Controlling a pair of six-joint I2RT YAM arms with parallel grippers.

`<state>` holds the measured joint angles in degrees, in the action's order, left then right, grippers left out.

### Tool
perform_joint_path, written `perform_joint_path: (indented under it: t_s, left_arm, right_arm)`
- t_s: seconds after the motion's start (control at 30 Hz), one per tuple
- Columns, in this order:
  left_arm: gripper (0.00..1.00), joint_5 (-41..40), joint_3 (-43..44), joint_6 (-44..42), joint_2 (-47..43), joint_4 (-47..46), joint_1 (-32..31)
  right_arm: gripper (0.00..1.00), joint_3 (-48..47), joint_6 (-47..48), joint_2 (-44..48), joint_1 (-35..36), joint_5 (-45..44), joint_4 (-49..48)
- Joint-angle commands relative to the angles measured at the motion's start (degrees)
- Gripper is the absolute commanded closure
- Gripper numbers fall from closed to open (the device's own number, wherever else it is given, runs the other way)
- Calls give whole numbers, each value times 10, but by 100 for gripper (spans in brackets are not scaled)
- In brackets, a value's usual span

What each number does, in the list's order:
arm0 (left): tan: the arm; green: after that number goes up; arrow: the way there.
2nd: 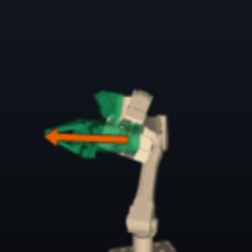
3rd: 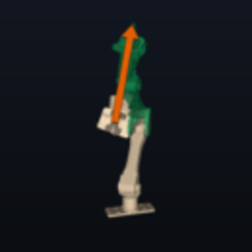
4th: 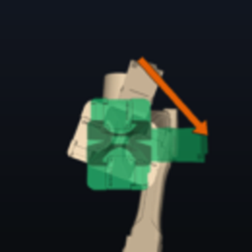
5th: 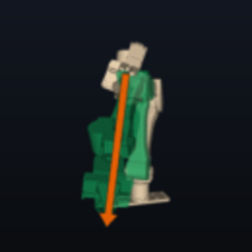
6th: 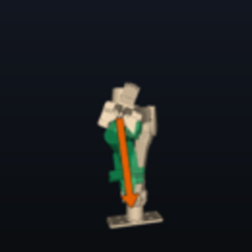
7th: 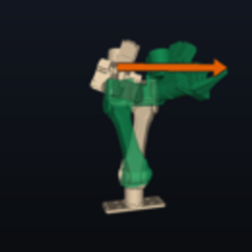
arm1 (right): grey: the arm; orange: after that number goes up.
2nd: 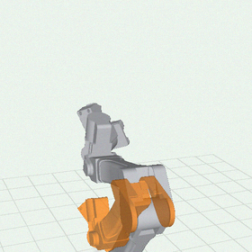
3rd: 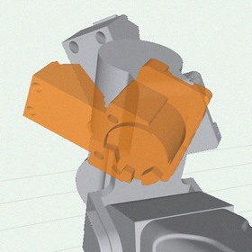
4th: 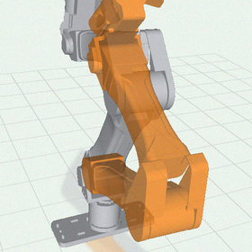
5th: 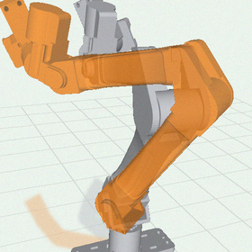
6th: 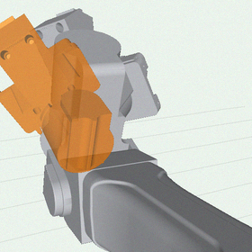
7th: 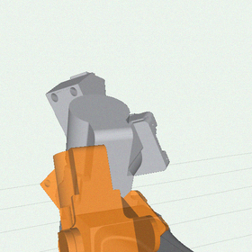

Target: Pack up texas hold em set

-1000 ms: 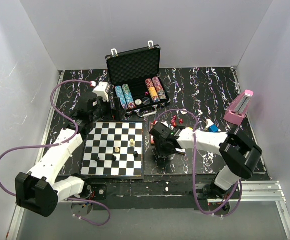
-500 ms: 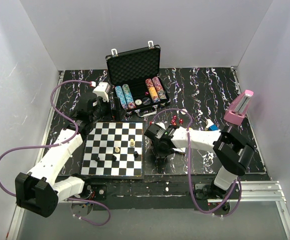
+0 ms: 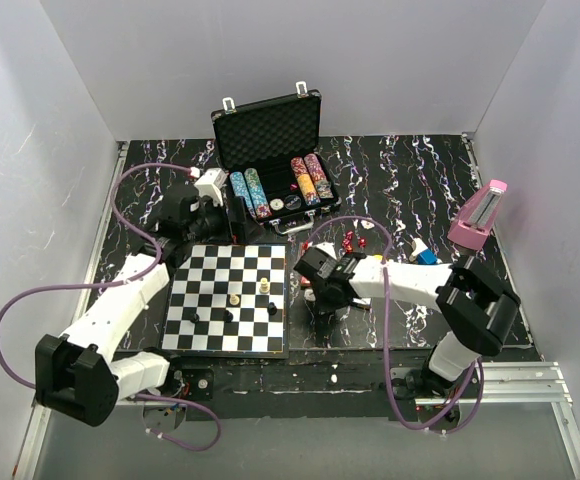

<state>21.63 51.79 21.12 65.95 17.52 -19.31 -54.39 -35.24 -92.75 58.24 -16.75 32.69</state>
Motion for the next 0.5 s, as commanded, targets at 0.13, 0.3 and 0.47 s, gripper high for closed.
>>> perform_joint_path:
  t_s: [0.13,0.3,0.47]
  left_arm:
    - [2,-131,35,41,24,57,-162]
    - [5,-267,44,97,66,53,-281]
    - [12,-340,98,96,173,62,-365]
  right_arm:
    - [43,36,12,142,-93,-7,-20]
    - [39,78,25,253,-218,18,-32]
    - [39,99,46,329,-291,24,-46]
